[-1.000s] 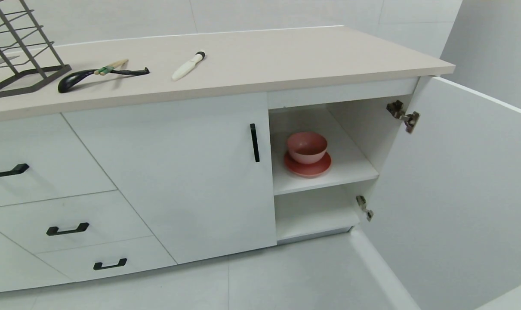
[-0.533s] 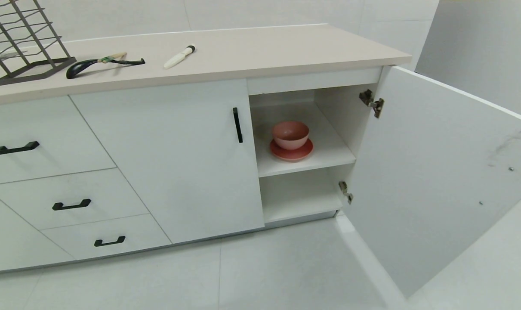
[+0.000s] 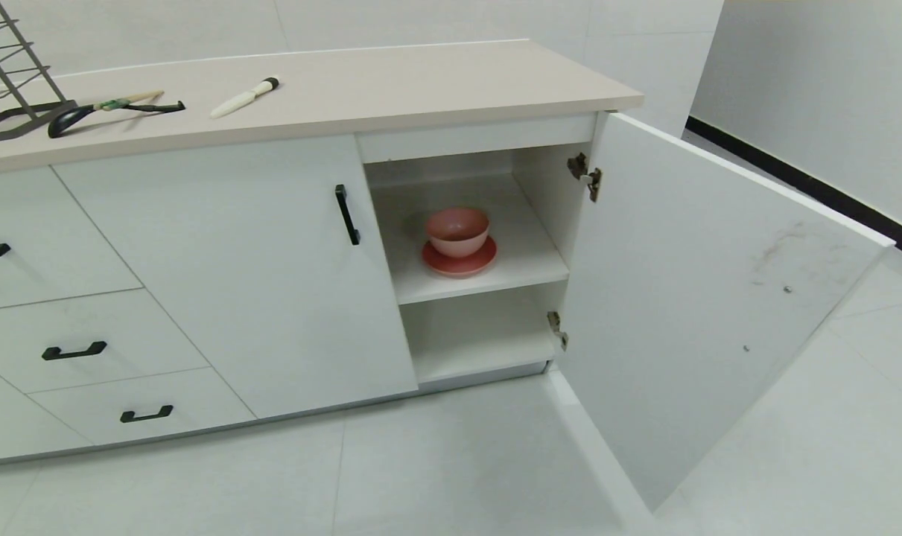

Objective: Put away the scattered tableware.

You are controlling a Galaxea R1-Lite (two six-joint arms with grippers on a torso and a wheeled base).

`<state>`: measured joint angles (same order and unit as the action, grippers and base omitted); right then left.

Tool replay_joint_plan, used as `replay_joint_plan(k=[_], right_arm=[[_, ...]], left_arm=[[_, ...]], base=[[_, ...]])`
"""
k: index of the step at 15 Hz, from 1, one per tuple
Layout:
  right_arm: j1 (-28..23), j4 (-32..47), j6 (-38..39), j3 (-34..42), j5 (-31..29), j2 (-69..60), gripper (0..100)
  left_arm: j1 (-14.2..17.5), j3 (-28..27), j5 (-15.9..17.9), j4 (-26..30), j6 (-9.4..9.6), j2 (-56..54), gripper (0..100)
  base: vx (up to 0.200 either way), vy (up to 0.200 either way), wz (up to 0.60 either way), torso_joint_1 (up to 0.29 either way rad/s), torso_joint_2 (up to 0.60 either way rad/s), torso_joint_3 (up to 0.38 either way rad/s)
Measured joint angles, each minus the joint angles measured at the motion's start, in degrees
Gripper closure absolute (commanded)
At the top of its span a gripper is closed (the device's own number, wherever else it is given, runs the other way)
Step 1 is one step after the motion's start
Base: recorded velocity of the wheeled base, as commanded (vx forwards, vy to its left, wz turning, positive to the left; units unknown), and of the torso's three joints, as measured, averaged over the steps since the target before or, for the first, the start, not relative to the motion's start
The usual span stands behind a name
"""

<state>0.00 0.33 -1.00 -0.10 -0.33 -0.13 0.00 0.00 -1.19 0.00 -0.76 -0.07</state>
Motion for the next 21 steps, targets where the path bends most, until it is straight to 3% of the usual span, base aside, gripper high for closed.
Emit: replay_joint_plan(k=[2, 10, 11, 16, 21], right_arm=[[0.0, 0.0, 0.05, 0.0, 0.01, 0.0, 0], [-0.07, 0.02, 0.21, 0.0, -0.21, 0.02, 0], [-0.02, 0.02, 0.18, 0.0, -0.18, 0.04, 100], [0.0, 0.0, 0.34, 0.02, 0.01, 0.09, 100], [0.0, -0.01, 0.79, 0.1, -0.13, 0.13, 100]], left_arm=[[0.0, 0.0, 0.0, 0.02, -0.06, 0.0, 0], [-0.05, 0.0, -0.04, -0.05, -1.24, 0.0, 0], [0.02, 0.0, -0.02, -0.1, -1.24, 0.0, 0], [0.0, 0.0, -0.35, -0.07, -1.34, 0.0, 0], [0.0, 0.0, -0.85, -0.07, -1.43, 0.0, 0]], base=[[0.0, -0.2, 0.0, 0.005, 0.0, 0.002], [0.0, 0.0, 0.07, 0.0, 0.0, 0.0], [0.0, 0.0, 0.0, 0.0, 0.0, 0.0], [0.0, 0.0, 0.0, 0.0, 0.0, 0.0], [-0.16, -0.04, 0.0, 0.003, 0.0, 0.002]])
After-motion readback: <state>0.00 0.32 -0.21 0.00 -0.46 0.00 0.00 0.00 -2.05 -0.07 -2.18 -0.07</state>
